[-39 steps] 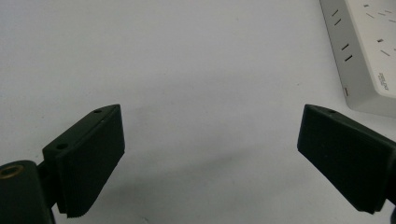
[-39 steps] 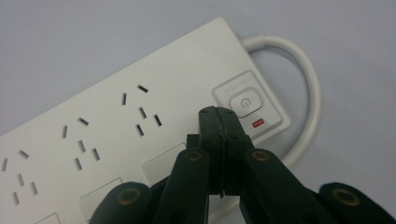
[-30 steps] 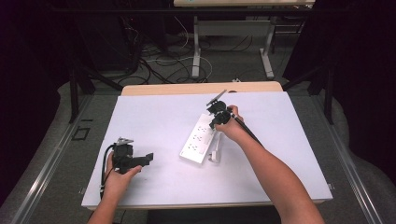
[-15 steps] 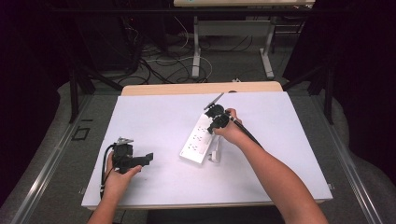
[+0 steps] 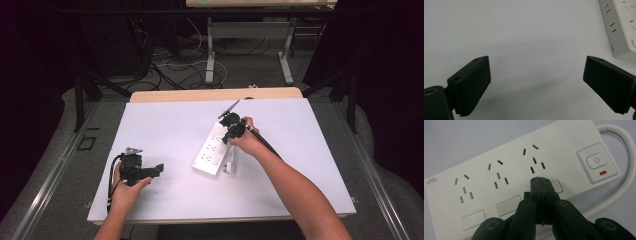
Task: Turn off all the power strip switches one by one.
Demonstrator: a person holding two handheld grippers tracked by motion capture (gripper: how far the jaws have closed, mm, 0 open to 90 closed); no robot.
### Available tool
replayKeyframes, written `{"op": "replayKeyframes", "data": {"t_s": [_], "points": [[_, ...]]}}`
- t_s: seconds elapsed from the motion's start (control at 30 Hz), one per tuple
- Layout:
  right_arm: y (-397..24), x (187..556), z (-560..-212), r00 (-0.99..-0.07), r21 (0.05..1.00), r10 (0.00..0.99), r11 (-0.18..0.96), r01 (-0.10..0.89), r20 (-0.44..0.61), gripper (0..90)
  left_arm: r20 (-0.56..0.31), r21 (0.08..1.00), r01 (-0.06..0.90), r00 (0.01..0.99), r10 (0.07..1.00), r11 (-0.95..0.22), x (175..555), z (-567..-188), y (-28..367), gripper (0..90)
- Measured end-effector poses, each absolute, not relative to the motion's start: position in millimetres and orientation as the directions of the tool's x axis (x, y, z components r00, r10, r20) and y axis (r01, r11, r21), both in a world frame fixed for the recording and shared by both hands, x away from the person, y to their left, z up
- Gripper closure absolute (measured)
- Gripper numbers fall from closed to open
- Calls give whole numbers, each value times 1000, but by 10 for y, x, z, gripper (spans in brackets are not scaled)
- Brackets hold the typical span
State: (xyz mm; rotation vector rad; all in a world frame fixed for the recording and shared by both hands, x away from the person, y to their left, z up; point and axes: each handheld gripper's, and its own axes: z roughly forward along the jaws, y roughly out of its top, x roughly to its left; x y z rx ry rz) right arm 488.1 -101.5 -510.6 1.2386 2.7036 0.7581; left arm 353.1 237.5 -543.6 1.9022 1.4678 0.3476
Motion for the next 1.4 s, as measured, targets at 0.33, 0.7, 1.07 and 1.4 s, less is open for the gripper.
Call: {"op": "replayKeyframes", "data": {"t_s": [0.33, 0.7, 1.07, 1.4], "points": [[-992, 4854, -5145, -683, 472, 716, 556, 684, 145, 900, -196, 664, 739, 320, 927, -115, 3530, -5430, 2372, 80], [-982, 4845, -5137, -677, 462, 722, 556, 691, 143, 900, -194, 662, 740, 325, 926, -122, 3530, -5432, 2373, 80], [-961, 4820, -5142, -685, 472, 716, 562, 679, 135, 900, -195, 667, 736, 322, 926, -116, 3530, -5436, 2374, 81], [-956, 4789, -5072, -702, 432, 701, 598, 674, 126, 900, -189, 663, 738, 325, 927, -124, 3529, -5434, 2377, 82]]}}
